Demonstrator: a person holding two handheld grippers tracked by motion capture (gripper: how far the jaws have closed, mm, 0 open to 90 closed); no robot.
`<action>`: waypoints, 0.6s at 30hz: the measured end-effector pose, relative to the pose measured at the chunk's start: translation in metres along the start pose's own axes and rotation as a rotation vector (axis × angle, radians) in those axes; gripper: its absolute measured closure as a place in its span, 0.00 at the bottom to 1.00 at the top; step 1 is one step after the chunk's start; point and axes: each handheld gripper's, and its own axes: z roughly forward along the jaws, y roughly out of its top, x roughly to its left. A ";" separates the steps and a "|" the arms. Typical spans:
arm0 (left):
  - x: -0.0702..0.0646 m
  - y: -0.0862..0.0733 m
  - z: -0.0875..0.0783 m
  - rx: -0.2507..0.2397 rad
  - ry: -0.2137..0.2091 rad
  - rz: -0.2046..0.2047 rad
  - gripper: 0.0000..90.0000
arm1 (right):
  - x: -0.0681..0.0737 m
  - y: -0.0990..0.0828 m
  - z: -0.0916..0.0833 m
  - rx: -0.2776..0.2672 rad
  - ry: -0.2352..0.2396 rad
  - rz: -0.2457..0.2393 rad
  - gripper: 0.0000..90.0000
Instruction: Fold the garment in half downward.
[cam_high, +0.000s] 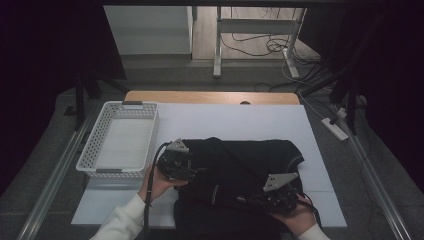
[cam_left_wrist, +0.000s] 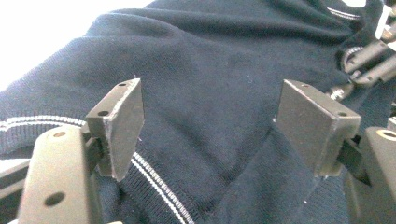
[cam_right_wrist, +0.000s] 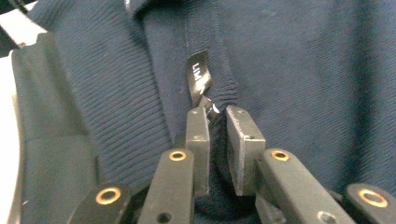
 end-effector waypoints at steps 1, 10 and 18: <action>0.000 0.000 0.000 0.000 0.000 0.000 0.27 | 0.003 -0.002 -0.001 -0.002 0.001 -0.004 0.88; 0.001 0.000 -0.001 -0.001 0.004 0.003 0.27 | 0.026 -0.012 -0.008 -0.004 0.015 -0.024 0.86; 0.000 0.003 -0.003 -0.010 0.012 0.008 0.27 | 0.020 0.016 -0.008 -0.147 -0.034 0.003 0.50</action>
